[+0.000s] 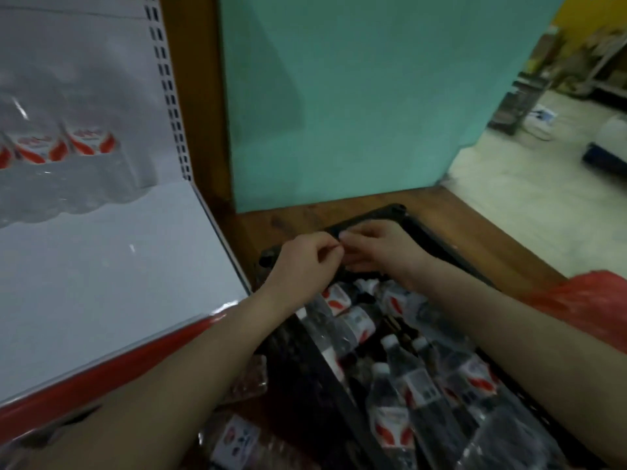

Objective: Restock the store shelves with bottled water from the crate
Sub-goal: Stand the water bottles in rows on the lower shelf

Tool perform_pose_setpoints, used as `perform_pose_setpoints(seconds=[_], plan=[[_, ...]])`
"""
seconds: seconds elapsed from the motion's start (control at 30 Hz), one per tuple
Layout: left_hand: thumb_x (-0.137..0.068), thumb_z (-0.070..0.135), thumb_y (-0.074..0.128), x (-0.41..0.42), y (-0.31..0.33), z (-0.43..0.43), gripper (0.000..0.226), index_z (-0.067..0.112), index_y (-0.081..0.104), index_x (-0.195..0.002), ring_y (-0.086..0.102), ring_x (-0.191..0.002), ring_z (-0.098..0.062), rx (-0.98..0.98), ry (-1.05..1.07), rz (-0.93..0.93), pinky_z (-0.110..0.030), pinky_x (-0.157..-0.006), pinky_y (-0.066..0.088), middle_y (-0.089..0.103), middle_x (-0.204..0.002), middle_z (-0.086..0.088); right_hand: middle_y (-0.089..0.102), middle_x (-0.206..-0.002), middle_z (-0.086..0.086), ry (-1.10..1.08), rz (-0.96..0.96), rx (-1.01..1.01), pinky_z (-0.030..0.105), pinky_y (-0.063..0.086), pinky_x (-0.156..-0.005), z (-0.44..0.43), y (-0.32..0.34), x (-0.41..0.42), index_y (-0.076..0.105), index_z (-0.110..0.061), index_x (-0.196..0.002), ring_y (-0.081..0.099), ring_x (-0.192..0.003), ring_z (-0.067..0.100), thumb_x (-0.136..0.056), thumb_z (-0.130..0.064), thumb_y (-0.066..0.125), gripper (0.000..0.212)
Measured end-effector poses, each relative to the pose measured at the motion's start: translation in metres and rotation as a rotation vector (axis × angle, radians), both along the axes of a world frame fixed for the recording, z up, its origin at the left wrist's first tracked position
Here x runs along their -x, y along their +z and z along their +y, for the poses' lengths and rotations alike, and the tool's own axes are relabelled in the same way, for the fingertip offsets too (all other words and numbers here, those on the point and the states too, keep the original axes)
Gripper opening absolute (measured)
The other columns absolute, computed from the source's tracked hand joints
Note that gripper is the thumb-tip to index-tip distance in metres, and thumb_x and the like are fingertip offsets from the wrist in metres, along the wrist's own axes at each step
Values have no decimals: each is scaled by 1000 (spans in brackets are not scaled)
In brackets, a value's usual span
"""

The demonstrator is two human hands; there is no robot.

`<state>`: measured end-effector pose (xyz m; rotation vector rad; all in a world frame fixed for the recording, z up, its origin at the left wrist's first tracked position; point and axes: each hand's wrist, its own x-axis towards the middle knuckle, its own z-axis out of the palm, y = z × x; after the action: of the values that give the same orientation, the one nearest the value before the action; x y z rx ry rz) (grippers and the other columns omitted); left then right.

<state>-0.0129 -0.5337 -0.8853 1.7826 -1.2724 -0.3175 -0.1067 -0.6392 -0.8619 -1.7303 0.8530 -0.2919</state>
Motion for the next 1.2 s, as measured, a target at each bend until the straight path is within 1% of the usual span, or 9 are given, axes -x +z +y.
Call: perform_pose_setpoints(seconds=[0.17,0.27,0.37,0.47,0.7,0.8,0.97,1.1,1.2], plan=[[-97,15,45,26,-20,1,21,9,65,-100,60,-80,-22,-159,-54,40,-14,-58,38,67,-94,-9,60,-78,3,162,425,86,21,49,-60,11,-64,46,59,-12,-88,59,-71,14,-90,-28,59,16],[-98,16,45,28,-24,7,23,9,64,-107,54,-84,-16,-218,-35,41,-15,-63,39,65,-102,-8,51,-73,-4,345,475,135,15,37,-55,33,-96,46,54,-15,-79,48,-64,8,-87,-29,63,19],[-97,16,45,28,-22,10,23,10,64,-107,54,-83,-11,-234,-40,52,-9,-62,39,64,-98,-4,57,-110,11,406,482,275,19,40,-73,46,-122,39,50,-2,-117,53,-99,20,-88,-26,61,39],[-97,15,45,28,-17,9,23,9,64,-107,53,-83,-11,-241,-38,39,-13,-60,35,64,-99,-5,56,-122,19,380,403,307,25,37,-80,50,-132,38,49,4,-120,52,-103,20,-88,-20,60,41],[-96,14,46,26,-12,11,22,8,66,-104,51,-82,-9,-236,-10,33,0,-59,36,65,-103,-7,60,-75,-12,116,172,134,5,42,-56,43,-127,72,55,-23,-79,60,-67,-7,-79,-10,69,19],[-96,16,48,28,-12,11,23,8,64,-111,50,-86,-8,-243,5,35,-10,-60,34,64,-108,-7,65,-92,0,-69,74,79,13,49,-61,29,-119,87,55,-14,-99,66,-81,11,-80,-14,70,25],[-89,33,60,38,-13,9,51,6,48,-130,53,-100,-14,-329,-36,77,-25,-84,43,55,-109,-5,67,-92,5,-251,-153,-65,26,56,-62,3,-65,89,58,-7,-107,70,-75,13,-86,-19,64,25],[-64,61,71,42,-2,8,78,11,54,-122,60,-102,-17,-342,-119,408,-31,-87,51,60,-118,-4,71,-89,9,-228,-300,-138,27,54,-60,-9,-23,81,62,-7,-99,71,-74,18,-90,-19,54,17],[-62,51,73,42,18,12,68,18,56,-118,64,-97,-16,-337,-223,774,-33,-83,54,65,-111,-1,71,-95,14,-227,-365,-210,34,52,-67,-10,-4,69,61,-3,-105,69,-82,26,-90,-27,51,30]])
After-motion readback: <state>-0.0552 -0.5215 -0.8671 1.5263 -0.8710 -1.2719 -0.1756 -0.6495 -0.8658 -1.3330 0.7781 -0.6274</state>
